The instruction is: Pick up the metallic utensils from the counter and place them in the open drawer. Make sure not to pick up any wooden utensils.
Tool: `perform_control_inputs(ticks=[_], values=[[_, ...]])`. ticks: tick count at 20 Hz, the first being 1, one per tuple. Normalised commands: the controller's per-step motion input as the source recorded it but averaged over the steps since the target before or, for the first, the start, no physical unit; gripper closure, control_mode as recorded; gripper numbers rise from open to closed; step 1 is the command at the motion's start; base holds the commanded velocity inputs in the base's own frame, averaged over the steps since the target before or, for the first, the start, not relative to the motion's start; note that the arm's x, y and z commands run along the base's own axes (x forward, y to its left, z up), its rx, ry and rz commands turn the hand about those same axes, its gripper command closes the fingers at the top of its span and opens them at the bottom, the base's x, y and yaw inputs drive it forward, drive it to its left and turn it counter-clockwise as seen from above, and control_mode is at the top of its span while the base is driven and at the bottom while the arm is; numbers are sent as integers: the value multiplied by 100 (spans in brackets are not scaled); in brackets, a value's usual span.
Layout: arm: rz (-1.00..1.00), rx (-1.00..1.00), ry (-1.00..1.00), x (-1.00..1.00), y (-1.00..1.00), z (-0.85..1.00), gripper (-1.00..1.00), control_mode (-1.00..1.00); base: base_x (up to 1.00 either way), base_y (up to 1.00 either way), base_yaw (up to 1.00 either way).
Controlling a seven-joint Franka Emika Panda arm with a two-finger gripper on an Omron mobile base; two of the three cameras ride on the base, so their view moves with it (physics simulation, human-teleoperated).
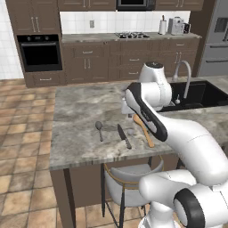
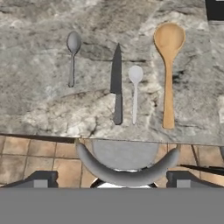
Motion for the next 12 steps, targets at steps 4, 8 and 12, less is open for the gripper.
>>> perform_control_inputs(ticks=[4,8,12], values=[[0,-1,-1,38,13,-31,-100,-100,0,0,0],[0,0,-3,51,0,-24,-100,-100,0,0,0],[0,0,0,56,0,-29,-100,-100,0,0,0]])
